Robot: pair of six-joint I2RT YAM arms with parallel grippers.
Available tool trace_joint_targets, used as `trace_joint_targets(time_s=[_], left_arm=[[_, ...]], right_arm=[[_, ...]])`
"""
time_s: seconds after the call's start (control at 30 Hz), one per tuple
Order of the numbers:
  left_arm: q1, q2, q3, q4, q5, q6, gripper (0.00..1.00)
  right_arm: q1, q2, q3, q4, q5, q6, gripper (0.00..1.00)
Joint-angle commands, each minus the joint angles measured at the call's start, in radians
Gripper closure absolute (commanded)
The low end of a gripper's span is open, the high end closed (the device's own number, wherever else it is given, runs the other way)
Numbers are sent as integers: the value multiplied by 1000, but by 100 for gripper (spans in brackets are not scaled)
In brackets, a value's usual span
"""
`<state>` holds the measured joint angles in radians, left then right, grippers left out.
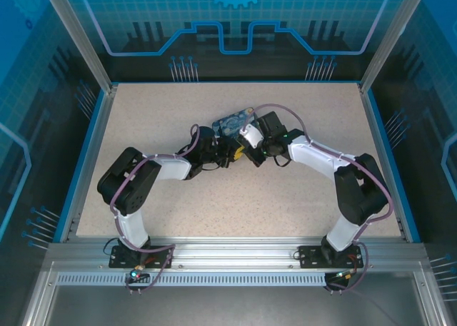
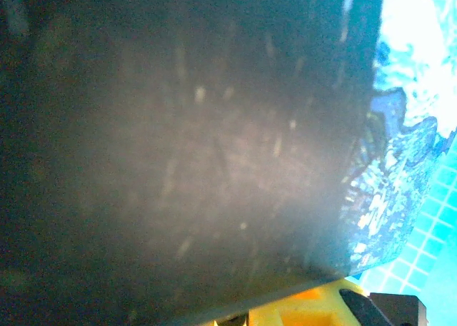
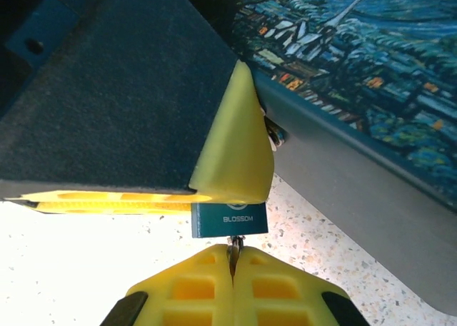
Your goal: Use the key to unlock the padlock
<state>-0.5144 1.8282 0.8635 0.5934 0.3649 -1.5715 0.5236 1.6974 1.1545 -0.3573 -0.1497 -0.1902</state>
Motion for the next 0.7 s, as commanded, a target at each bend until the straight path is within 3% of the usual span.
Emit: trace_joint_targets(time_s=[0.0,0.67], left_arm=[[1,-40,29,10,33,4,100],[-2,-34,17,35,9,74,100]], right_arm=[[-5,24,45,-2,-148,48,100],[-179,115,23,154,-671,478,100]])
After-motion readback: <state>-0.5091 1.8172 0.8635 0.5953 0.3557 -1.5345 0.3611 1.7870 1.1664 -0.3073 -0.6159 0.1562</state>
